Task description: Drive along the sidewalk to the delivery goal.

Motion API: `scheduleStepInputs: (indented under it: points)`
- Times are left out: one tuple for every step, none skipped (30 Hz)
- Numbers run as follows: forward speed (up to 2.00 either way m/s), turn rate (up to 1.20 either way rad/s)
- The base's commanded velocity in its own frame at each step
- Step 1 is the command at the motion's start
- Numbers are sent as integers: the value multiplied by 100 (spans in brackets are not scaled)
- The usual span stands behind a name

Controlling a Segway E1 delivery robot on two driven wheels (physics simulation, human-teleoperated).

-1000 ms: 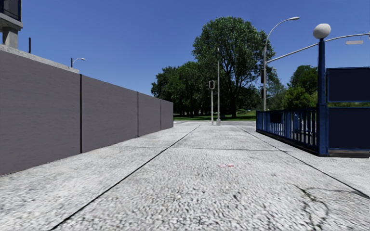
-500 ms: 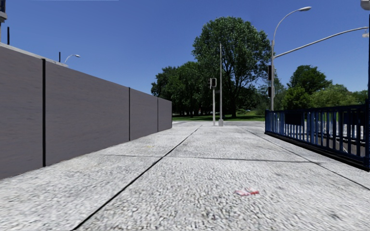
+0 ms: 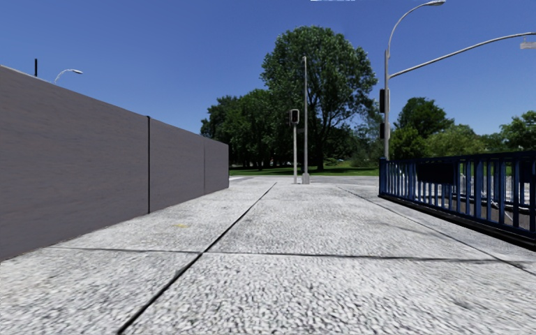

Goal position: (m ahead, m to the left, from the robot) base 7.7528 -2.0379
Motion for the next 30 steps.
scheduleStepInputs:
  points:
    - [200, -50]
    - [200, -51]
    - [200, -53]
    - [200, -53]
    - [200, -55]
    - [200, -56]
    - [200, -56]
    - [200, -56]
    - [200, -56]
    - [200, -56]
    - [200, -56]
    - [200, -43]
    - [200, -19]
    - [200, -4]
    - [200, -4]
    - [200, 0]
    - [200, 0]
    - [200, 0]
    - [200, 0]
    - [200, 0]
    - [200, 0]
    - [200, 0]
    - [200, 0]
    - [200, 0]
    - [200, 0]
    - [200, 0]
    - [200, 0]
    - [200, 0]
    - [200, 0]
    - [200, 0]
